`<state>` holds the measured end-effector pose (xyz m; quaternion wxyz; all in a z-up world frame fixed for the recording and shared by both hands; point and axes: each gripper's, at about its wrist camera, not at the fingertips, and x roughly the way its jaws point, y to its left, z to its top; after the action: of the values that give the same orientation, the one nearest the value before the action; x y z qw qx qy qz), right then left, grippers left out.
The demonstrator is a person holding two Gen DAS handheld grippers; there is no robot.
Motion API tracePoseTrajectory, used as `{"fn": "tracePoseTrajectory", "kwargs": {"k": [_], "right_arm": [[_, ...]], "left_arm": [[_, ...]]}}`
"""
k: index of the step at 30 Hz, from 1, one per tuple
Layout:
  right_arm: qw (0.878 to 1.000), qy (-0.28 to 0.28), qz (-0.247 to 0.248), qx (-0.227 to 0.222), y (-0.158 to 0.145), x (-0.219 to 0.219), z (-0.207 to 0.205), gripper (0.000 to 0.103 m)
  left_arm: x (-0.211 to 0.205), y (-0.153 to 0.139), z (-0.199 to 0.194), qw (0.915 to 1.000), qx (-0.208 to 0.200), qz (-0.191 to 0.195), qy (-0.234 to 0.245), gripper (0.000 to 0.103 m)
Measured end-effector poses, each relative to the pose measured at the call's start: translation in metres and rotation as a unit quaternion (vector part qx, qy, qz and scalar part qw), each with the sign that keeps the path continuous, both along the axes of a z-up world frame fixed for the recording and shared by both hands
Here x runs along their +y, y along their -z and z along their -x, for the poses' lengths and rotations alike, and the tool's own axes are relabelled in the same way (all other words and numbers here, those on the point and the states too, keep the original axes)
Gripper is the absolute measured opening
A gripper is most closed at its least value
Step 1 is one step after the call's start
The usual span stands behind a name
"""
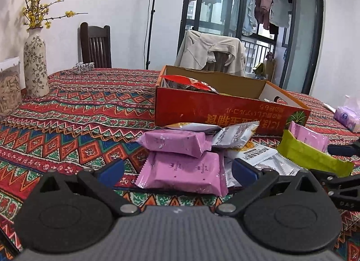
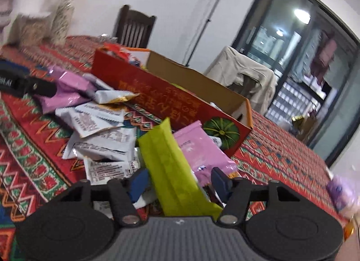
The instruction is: Organize snacks
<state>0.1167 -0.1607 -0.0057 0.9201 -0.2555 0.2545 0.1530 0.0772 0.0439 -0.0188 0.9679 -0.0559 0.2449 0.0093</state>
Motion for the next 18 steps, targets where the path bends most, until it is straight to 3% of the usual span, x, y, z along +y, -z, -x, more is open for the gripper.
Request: {"fn": "tracePoseTrajectory", "kwargs": {"k": [5, 9, 12, 18], "right_arm": [[0.999, -0.023, 0.044, -0.004, 0.006, 0.011, -0.002, 0.05], [0.999, -0.029, 0.043, -0.003, 0.005, 0.01, -0.002, 0.042], [1.0, -0.024, 0.008, -0.011, 0.001, 0.003, 0.002, 0.035], [0.994, 0.005, -0.104, -0.023, -0.015, -0.022, 0.004, 0.035]], "left_arm": [[-0.001, 0.0, 0.002, 1.0, -0.002, 0.002, -0.001, 0.103], [0.002, -0.001, 0.002, 0.9999, -0.003, 0.011, -0.003, 0.103], [0.004, -0.001, 0.002, 0.9998, -0.002, 0.018, -0.005, 0.103], [0.003, -0.001, 0.001, 0.9998, 0.001, 0.017, -0.007, 0.103]]}}
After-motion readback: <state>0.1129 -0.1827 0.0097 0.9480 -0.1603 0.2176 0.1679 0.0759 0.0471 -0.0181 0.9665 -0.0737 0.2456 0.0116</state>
